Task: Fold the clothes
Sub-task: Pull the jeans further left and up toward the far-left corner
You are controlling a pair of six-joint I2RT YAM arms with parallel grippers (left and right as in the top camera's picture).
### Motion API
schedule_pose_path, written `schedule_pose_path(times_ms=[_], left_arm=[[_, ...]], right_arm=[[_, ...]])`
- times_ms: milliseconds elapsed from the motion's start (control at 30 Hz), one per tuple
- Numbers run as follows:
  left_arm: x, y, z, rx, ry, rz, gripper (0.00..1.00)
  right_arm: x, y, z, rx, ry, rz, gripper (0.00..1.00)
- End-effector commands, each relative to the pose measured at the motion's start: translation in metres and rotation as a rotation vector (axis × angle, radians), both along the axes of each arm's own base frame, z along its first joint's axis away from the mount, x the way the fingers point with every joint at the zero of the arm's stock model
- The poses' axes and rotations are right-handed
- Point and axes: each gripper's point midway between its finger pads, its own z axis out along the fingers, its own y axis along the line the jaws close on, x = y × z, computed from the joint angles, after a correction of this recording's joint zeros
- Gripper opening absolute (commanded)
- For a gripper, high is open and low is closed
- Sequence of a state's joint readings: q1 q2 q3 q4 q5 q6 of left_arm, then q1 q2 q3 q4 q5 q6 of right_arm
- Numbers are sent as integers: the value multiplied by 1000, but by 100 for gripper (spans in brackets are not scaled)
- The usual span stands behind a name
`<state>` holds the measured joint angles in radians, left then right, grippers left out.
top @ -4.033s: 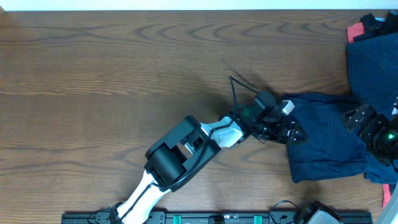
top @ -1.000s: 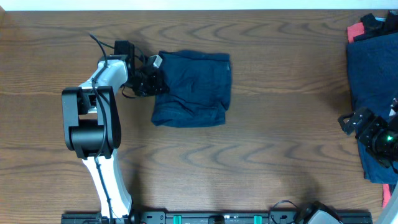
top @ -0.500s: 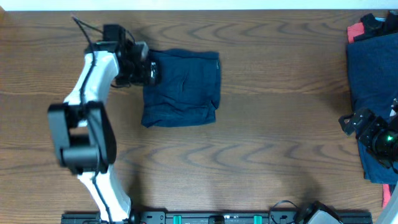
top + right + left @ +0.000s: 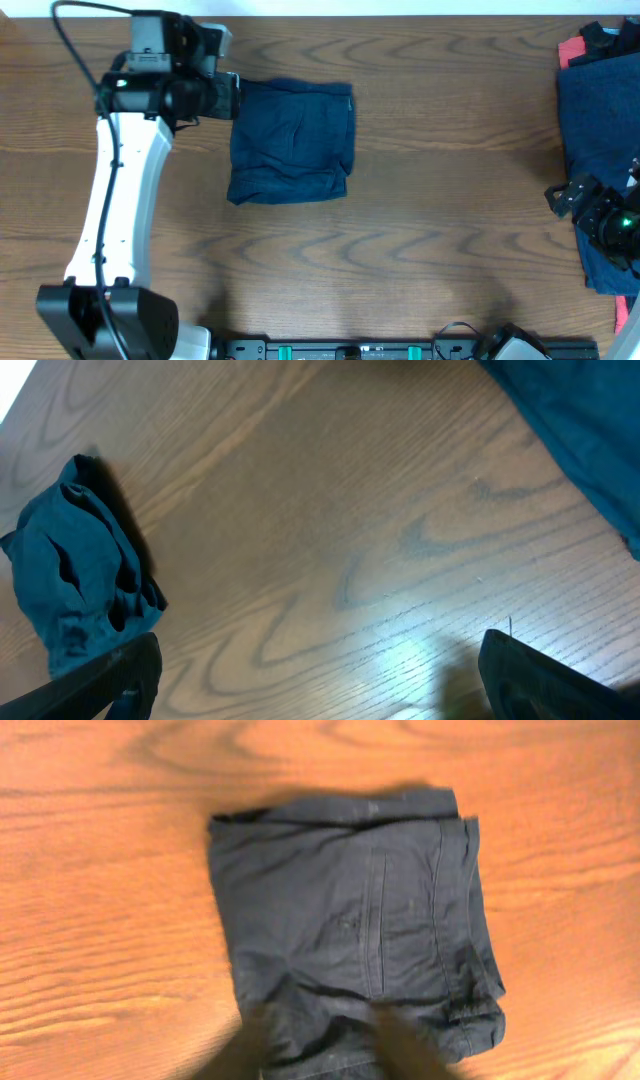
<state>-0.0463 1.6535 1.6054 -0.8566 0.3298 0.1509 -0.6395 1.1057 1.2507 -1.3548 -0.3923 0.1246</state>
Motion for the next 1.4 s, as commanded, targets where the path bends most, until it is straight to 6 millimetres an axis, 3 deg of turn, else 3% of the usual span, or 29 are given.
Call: schedule_pose_path(times_ms=[0, 333, 633, 767, 1133, 1367], left_arm=[[-3, 2, -39, 6, 111, 20, 6], [-11, -8, -124, -29, 388, 91, 6], [-23, -38, -173, 6, 514, 21, 6], [-22, -41, -193, 12, 542, 15, 6], [-3, -37, -235, 30, 527, 31, 6], [13, -1, -270, 130, 511, 147, 6]], right_arm=[[-1, 1, 2, -8, 1, 20, 99], [-4, 3, 0, -7, 13, 39, 99], [-5, 4, 0, -5, 15, 39, 99], [-6, 5, -1, -4, 21, 44, 99], [-8, 6, -1, -5, 26, 54, 99], [-8, 6, -1, -4, 27, 54, 99]])
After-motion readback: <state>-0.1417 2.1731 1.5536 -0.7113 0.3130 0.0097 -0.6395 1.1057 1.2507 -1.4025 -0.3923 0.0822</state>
